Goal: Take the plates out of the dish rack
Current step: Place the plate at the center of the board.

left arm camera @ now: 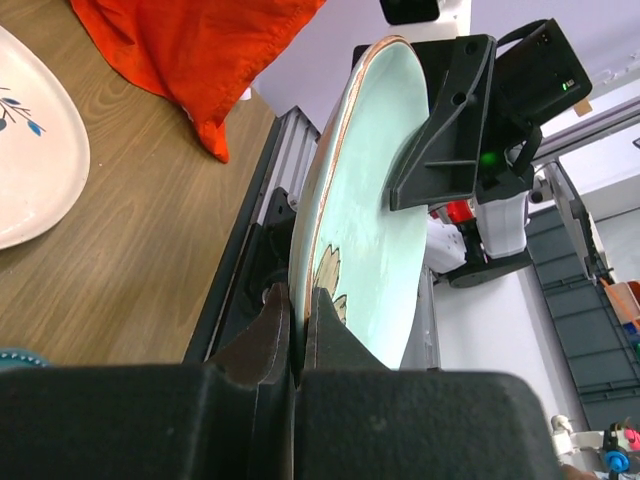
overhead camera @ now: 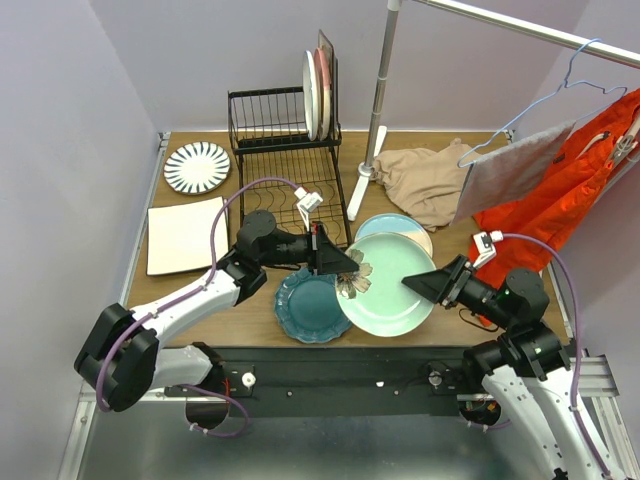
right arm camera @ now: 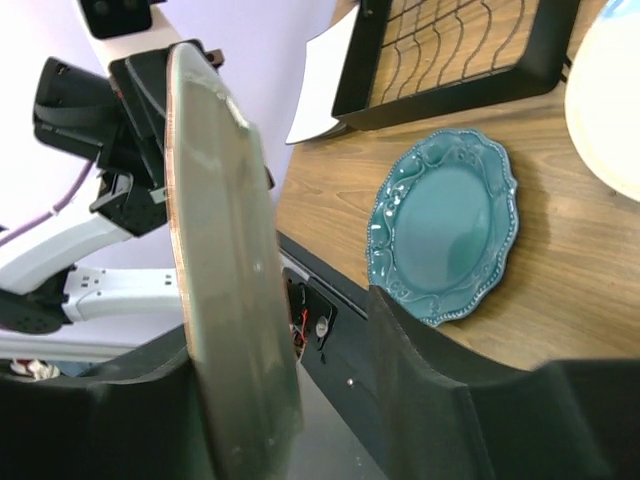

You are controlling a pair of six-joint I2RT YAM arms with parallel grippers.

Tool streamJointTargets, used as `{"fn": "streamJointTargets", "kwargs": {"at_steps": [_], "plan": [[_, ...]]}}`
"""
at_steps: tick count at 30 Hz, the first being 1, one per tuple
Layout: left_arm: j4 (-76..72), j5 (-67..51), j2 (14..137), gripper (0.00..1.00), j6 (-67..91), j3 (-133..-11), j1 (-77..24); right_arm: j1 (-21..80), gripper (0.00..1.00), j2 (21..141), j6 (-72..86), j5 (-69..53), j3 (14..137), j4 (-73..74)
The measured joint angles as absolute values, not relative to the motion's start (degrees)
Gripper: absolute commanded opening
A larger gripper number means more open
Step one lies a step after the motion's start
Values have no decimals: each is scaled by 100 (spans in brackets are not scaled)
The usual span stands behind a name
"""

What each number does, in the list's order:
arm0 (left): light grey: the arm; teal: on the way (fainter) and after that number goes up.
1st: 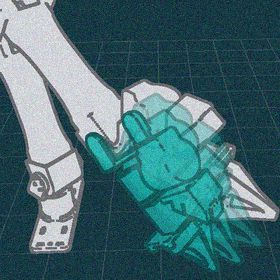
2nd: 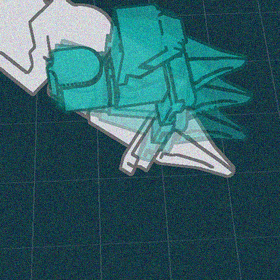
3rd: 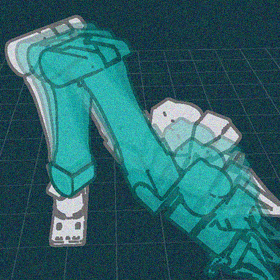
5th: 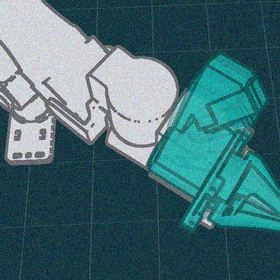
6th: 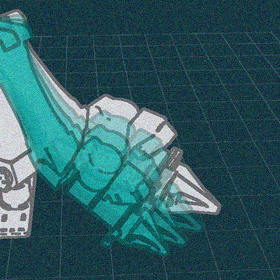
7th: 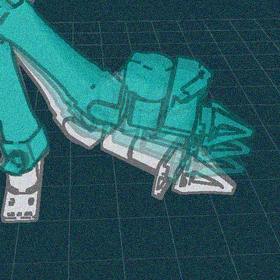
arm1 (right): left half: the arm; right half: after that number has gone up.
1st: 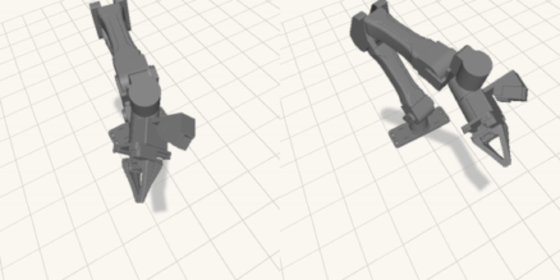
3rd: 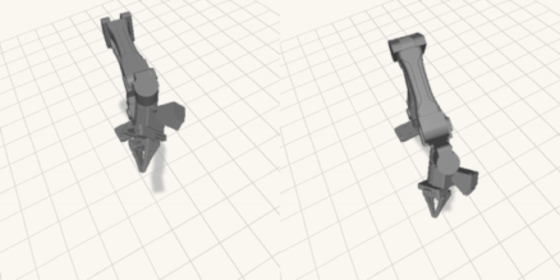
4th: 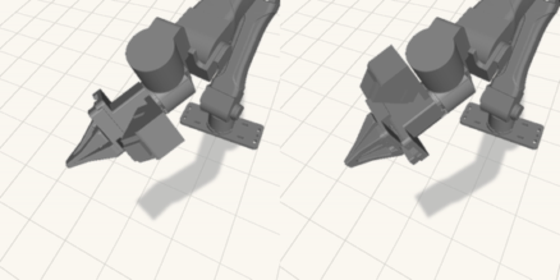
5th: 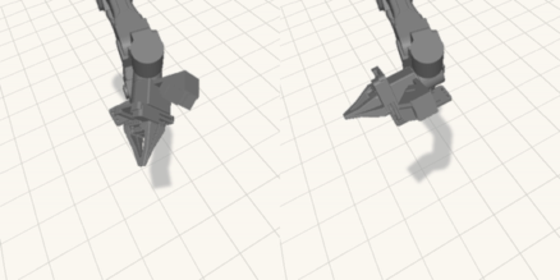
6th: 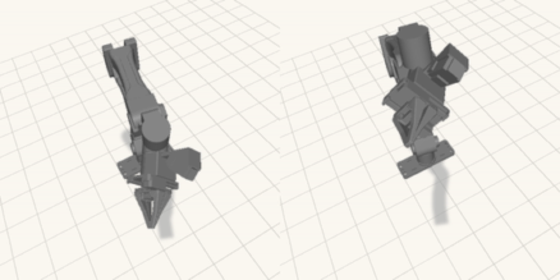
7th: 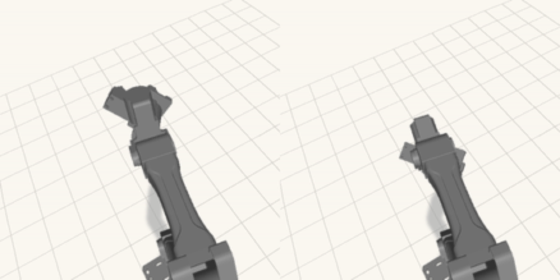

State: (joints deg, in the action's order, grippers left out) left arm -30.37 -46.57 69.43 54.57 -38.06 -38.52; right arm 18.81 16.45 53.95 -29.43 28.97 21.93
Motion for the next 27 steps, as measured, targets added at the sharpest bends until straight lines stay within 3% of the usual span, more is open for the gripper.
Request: {"fn": "streamJointTargets", "kwargs": {"at_steps": [3,6,7,19,27], "plan": [[-3035,-4609,6943,0,5520,-3802,-3852,1881,71,1621,5457,-2827,2899,2292],[-2810,-4541,6941,0,5485,-3870,-3854,1879,98,1490,5542,-2504,3059,2657],[-2635,-4497,6936,0,5406,-3944,-3850,1879,100,1459,5533,-2410,3151,2773],[-1651,-3791,7131,0,4775,-4556,-3846,1876,100,1774,5231,-661,5127,4327],[-1426,-3118,8573,0,4624,-5590,-4351,1876,100,2451,4770,-338,6386,4652]]}}
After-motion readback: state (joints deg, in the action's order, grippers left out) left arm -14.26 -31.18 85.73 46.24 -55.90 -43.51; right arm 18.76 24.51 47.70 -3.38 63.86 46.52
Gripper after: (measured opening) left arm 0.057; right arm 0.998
